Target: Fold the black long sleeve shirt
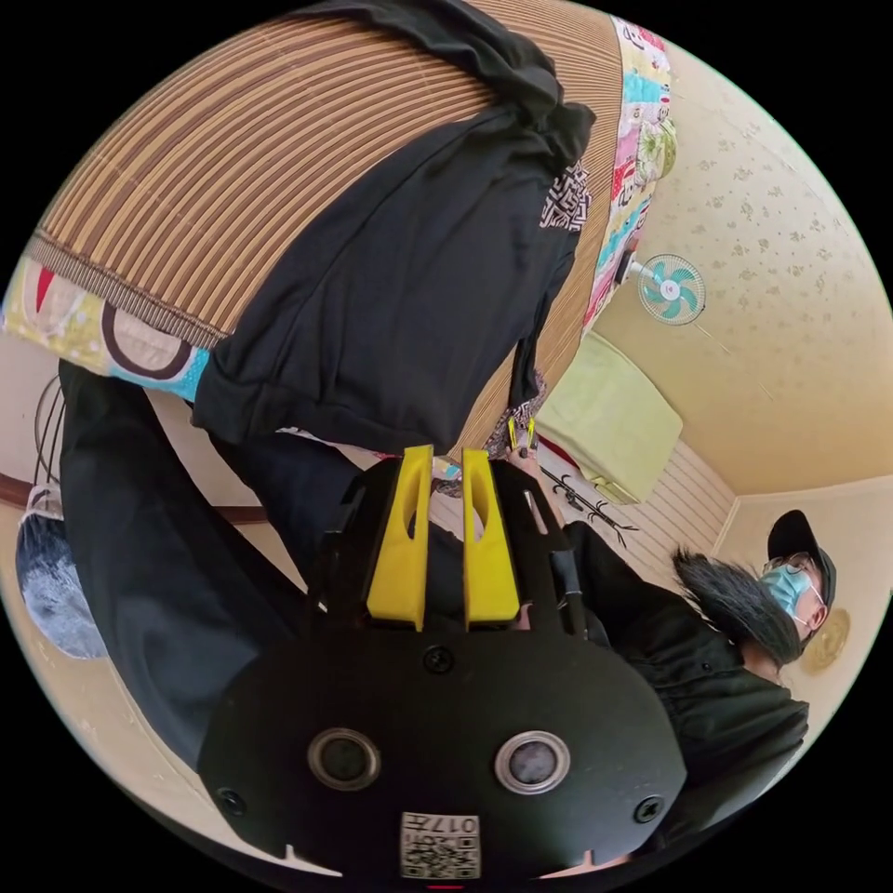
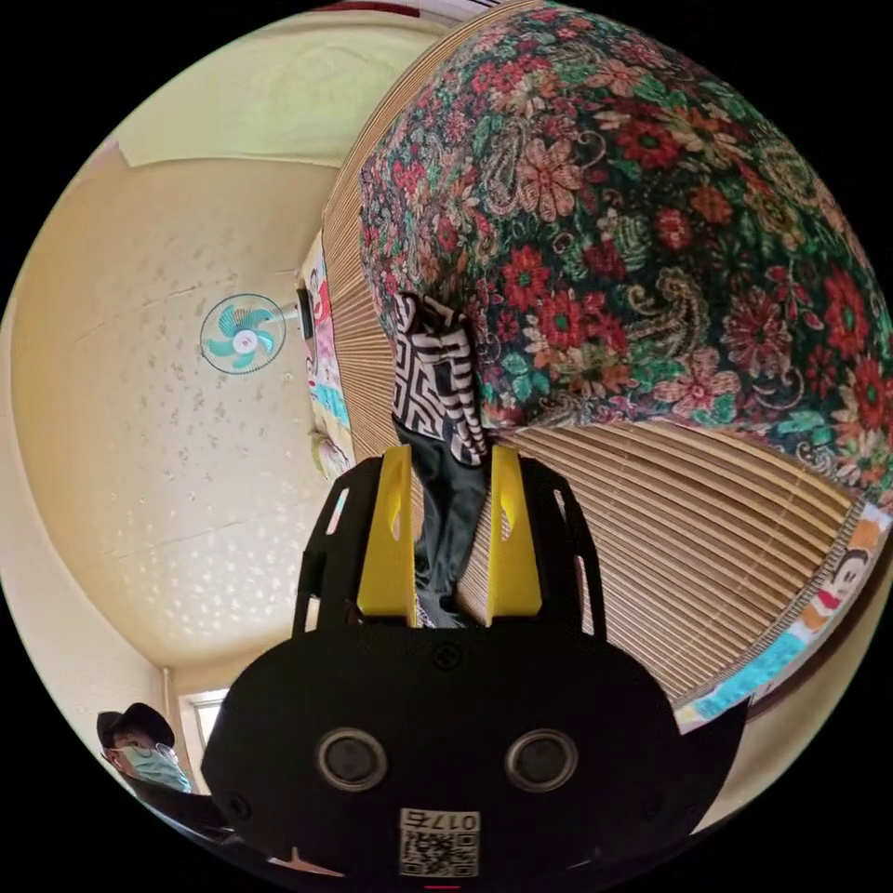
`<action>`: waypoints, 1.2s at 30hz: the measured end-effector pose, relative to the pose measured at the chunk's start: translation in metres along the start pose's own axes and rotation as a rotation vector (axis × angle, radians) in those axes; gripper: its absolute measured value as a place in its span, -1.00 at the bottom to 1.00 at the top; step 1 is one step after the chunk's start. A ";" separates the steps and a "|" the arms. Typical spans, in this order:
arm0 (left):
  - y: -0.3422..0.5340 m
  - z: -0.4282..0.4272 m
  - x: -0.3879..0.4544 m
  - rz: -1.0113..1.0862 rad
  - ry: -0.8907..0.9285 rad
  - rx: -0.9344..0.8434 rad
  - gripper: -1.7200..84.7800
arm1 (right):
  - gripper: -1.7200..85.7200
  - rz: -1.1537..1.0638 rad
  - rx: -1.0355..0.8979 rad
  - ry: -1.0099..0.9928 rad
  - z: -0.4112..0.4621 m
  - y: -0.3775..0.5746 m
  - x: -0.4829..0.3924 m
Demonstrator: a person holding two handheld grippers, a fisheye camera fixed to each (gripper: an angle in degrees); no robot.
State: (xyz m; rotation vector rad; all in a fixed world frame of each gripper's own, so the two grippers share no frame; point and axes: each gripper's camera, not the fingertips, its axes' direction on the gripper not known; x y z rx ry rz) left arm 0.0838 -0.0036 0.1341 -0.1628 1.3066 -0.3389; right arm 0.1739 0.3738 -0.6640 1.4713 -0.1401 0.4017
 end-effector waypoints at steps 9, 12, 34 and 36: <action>0.019 -0.023 -0.028 -0.042 0.041 0.095 -0.82 | -0.90 -0.167 -0.048 0.065 -0.027 -0.015 -0.066; 0.025 -0.027 -0.044 -0.044 0.083 0.137 -0.82 | -0.92 -0.216 -0.035 0.233 -0.043 -0.021 -0.071; 0.012 -0.114 -0.143 -0.189 0.449 0.932 -0.67 | -0.82 -0.670 -0.919 0.121 0.356 0.410 -0.113; 0.003 -0.118 -0.155 -0.253 0.442 0.977 -0.66 | -0.81 -0.694 -0.952 0.141 0.345 0.422 -0.099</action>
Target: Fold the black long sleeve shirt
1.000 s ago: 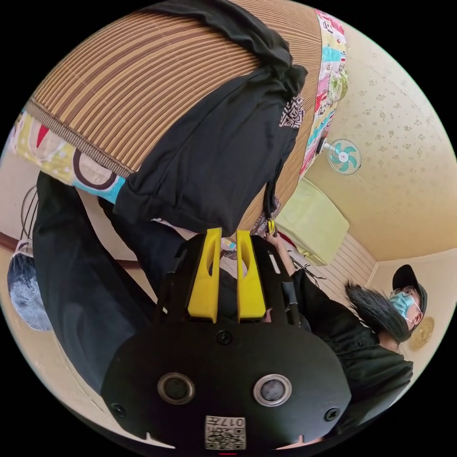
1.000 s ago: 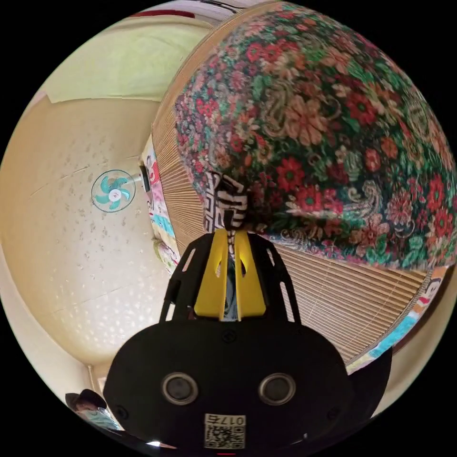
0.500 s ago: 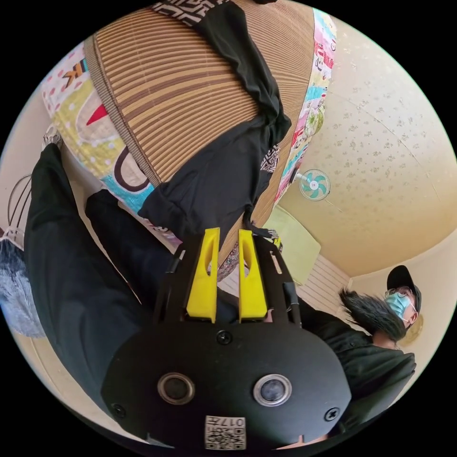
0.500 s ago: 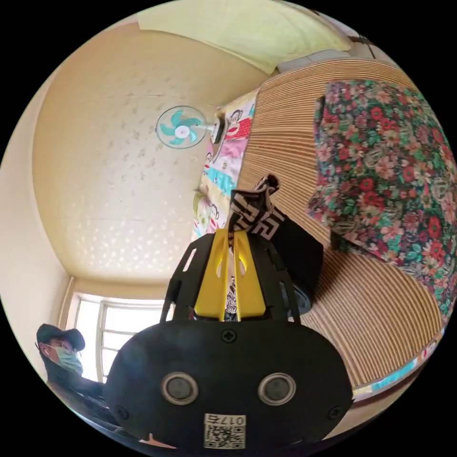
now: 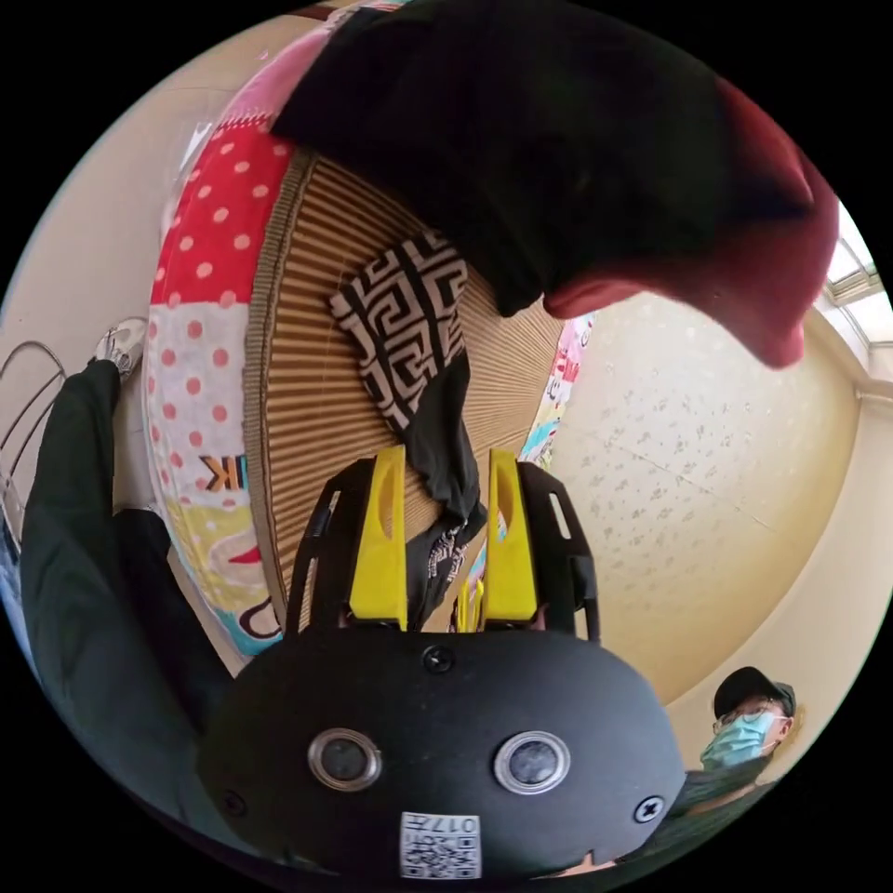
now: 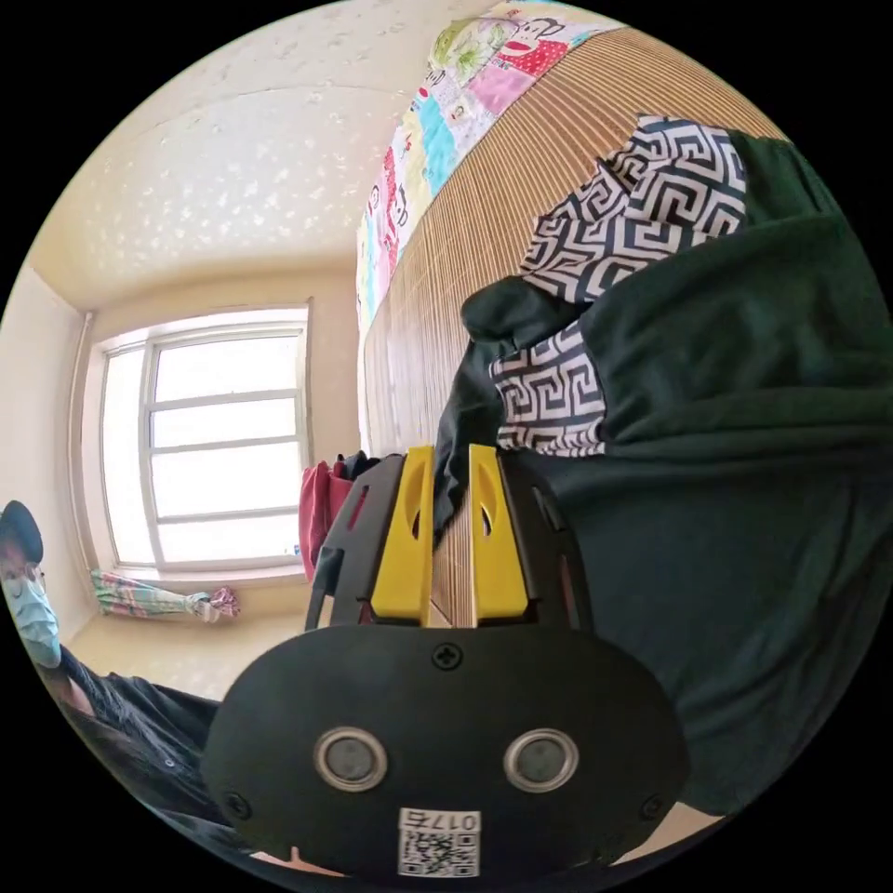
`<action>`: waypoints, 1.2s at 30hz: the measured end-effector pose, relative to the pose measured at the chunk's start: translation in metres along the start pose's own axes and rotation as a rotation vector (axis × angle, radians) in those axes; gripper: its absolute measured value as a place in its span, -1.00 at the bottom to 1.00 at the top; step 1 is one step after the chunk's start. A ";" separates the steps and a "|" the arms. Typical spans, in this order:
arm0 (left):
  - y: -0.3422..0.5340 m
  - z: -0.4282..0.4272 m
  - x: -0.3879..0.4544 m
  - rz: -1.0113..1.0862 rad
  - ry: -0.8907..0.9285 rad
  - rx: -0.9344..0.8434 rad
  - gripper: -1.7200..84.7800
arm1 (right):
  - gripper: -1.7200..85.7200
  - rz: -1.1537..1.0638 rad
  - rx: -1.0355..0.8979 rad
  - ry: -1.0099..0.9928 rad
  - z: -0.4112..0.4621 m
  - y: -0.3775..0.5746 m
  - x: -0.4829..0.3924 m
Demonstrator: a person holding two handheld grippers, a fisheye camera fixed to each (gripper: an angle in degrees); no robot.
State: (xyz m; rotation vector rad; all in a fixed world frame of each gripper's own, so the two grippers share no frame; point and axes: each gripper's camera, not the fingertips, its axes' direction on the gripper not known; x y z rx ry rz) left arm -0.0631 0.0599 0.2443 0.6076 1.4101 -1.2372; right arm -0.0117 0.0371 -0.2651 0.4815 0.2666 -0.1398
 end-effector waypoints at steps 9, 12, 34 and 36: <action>-0.025 0.003 -0.059 -0.185 0.030 0.139 -0.91 | -0.80 0.040 -0.203 0.353 -0.045 0.062 0.023; -0.018 -0.008 -0.034 -0.044 -0.045 0.102 -0.95 | -0.79 0.075 -0.137 0.363 -0.062 0.060 0.026; 0.473 0.373 0.160 1.503 -0.151 -1.099 -0.78 | -0.77 0.263 -0.034 0.206 -0.152 0.108 0.075; 0.477 0.366 0.129 1.450 -0.197 -1.164 -0.75 | -0.76 0.287 -0.028 0.225 -0.175 0.118 0.088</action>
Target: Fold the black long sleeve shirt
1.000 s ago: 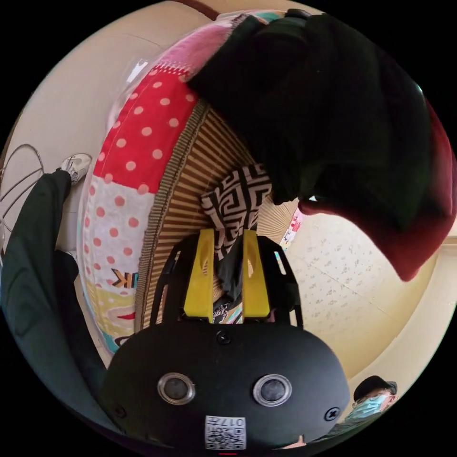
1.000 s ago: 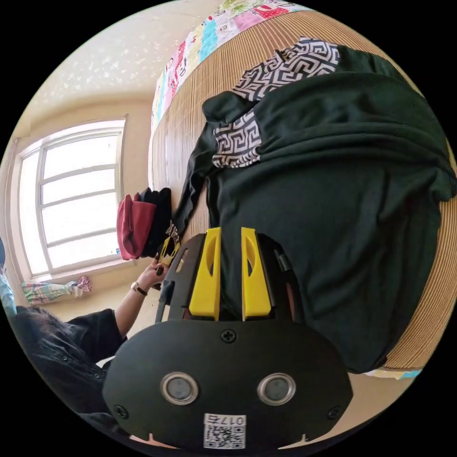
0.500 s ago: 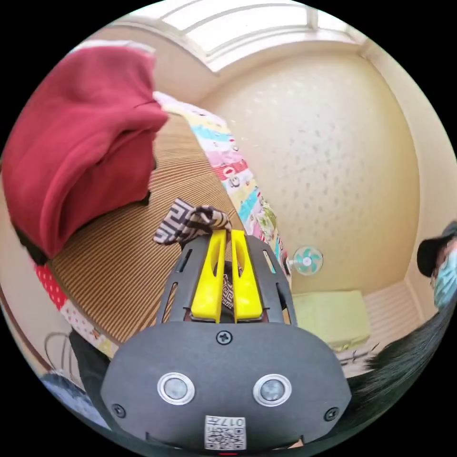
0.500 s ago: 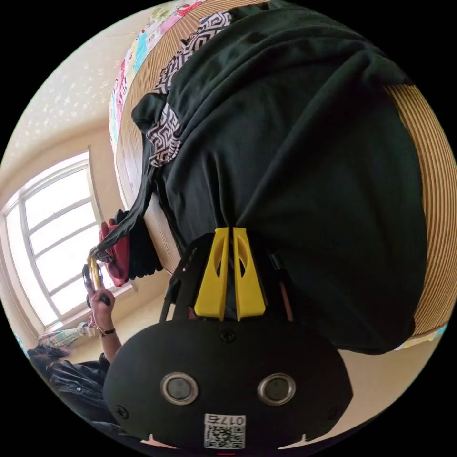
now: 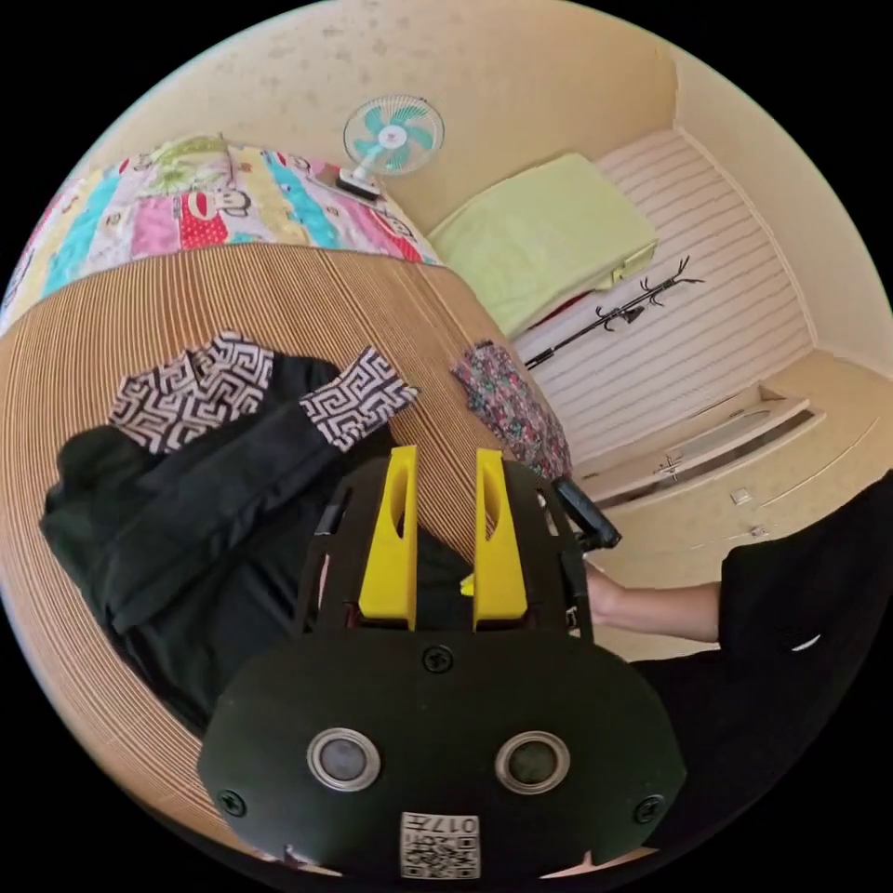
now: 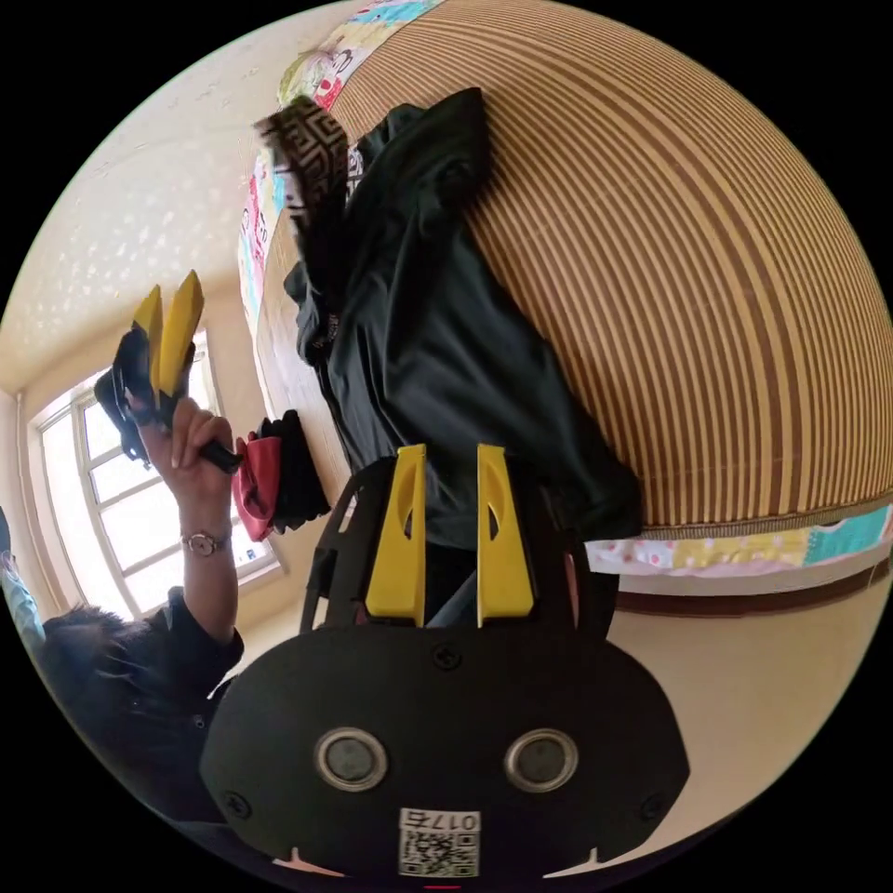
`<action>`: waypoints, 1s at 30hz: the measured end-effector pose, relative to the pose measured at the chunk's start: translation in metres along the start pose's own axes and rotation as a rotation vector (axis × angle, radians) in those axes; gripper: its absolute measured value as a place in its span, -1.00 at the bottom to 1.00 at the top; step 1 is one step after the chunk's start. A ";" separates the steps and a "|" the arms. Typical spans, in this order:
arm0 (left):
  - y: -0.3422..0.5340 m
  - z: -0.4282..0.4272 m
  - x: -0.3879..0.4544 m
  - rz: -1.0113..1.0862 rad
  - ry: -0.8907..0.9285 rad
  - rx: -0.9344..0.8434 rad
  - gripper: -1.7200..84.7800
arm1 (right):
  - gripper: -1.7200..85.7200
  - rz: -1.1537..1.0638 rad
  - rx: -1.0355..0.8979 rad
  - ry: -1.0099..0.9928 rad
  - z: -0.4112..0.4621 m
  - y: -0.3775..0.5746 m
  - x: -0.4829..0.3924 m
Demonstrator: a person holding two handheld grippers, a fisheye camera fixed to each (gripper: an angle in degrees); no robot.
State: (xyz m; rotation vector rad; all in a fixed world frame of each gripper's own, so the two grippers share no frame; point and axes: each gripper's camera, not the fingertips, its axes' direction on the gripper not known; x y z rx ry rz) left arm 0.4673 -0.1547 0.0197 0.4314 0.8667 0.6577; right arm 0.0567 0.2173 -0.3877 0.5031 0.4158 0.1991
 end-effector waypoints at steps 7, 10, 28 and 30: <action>0.178 -0.075 -0.041 -0.422 -0.268 -0.044 -0.73 | -0.73 -0.137 -0.048 0.262 -0.018 0.003 -0.006; 0.243 -0.110 -0.058 -0.581 -0.340 -0.108 -0.68 | -0.70 -0.155 0.035 0.448 -0.030 -0.005 -0.019; 0.287 -0.148 -0.087 -0.609 0.013 -0.368 -0.86 | -0.87 -0.249 -0.371 0.236 -0.044 -0.016 0.038; 0.298 -0.181 -0.081 -0.617 0.132 -0.302 -0.87 | -0.88 -0.278 -0.399 0.117 -0.066 -0.006 0.039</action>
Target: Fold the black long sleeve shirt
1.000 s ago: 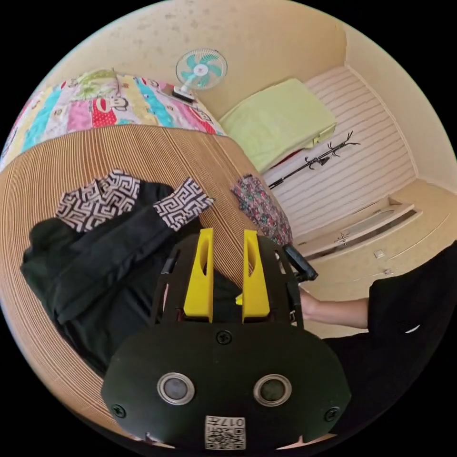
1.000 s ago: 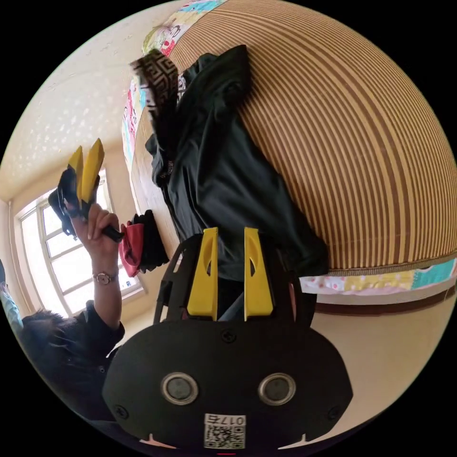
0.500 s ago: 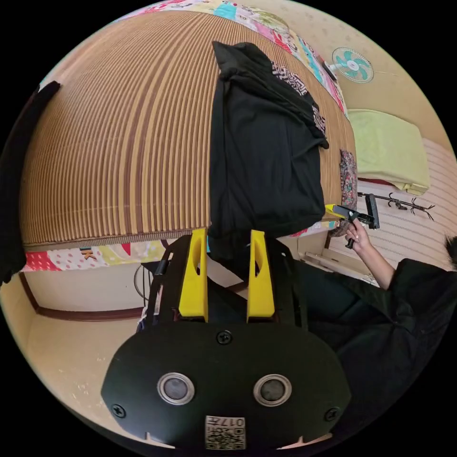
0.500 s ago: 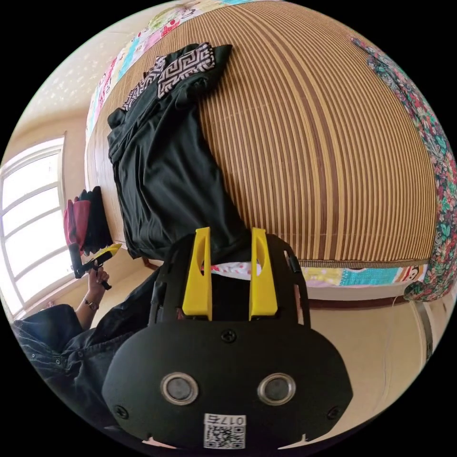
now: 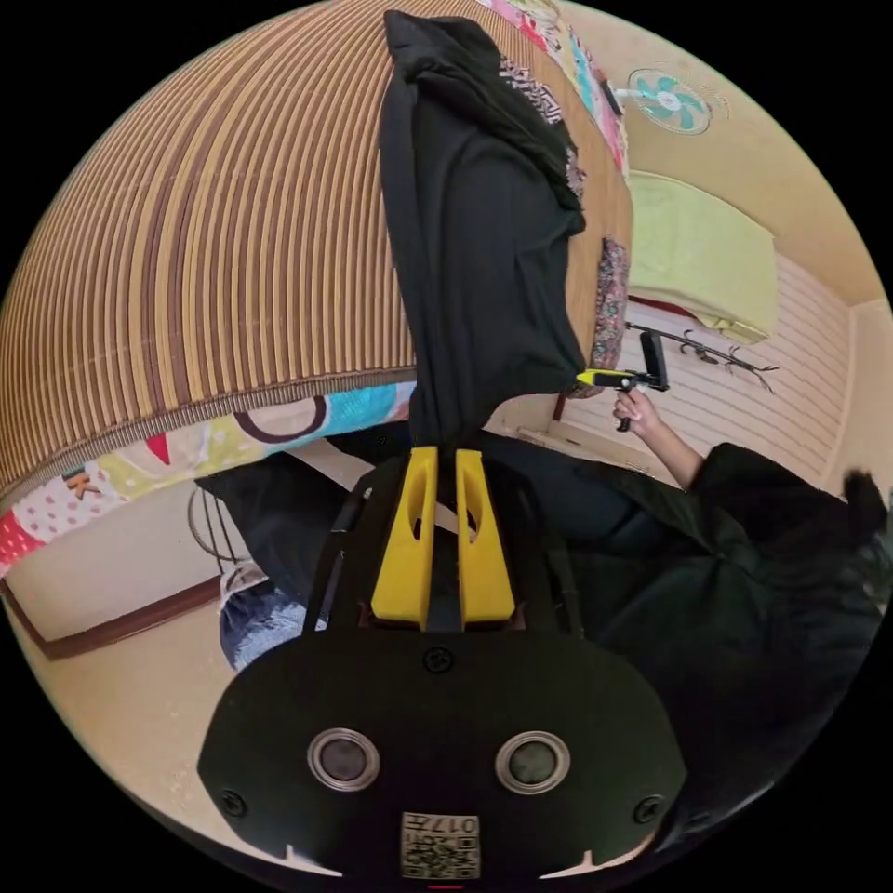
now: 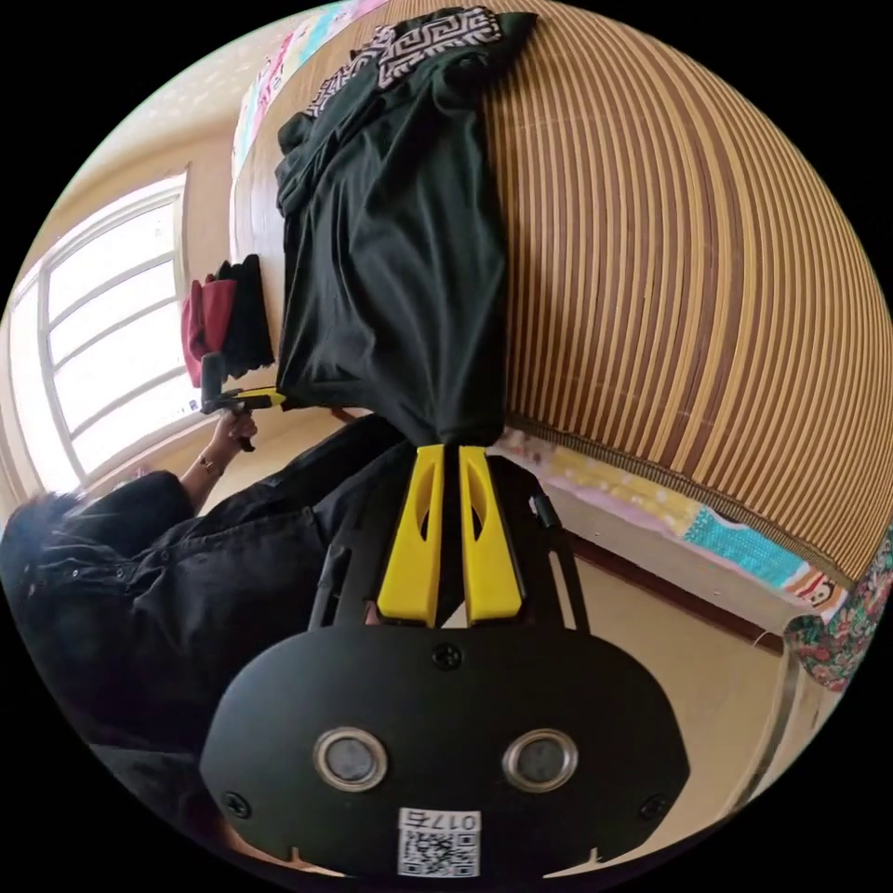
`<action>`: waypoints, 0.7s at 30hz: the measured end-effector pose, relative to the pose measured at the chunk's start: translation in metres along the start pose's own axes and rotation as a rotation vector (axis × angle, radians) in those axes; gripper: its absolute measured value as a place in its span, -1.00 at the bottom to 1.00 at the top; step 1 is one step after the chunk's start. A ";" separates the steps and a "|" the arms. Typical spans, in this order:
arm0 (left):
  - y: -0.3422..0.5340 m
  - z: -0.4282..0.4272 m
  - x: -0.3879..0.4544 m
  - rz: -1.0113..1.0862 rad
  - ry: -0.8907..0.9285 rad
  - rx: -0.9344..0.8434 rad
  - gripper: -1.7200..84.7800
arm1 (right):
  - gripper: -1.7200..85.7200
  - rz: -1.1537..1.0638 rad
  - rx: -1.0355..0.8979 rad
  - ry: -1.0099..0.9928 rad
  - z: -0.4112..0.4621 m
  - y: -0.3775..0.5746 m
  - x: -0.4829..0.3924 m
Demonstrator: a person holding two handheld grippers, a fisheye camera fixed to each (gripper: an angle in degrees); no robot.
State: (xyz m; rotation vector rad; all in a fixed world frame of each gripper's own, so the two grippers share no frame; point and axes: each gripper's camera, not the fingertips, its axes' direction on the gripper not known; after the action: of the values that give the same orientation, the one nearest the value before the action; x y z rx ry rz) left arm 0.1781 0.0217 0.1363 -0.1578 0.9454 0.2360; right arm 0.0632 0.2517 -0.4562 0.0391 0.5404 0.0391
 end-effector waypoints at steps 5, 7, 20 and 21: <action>0.081 -0.031 -0.027 -0.141 0.228 0.054 -0.87 | -0.89 0.115 -0.009 -0.138 -0.002 0.086 0.026; 0.103 -0.025 -0.041 -0.216 0.375 0.082 -0.87 | -0.89 0.189 0.039 -0.288 0.003 0.113 0.043; -0.093 -0.137 -0.028 -0.065 0.917 0.811 -0.80 | -0.89 0.062 0.775 -0.837 -0.115 -0.090 0.041; -0.106 -0.142 -0.029 -0.077 0.901 0.819 -0.77 | -0.89 0.105 0.796 -0.834 -0.117 -0.100 0.043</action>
State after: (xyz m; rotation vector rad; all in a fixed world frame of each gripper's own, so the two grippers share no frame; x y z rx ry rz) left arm 0.0794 -0.1175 0.0818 0.4992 1.8483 -0.3422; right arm 0.0424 0.1568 -0.5836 0.8255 -0.3104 -0.0915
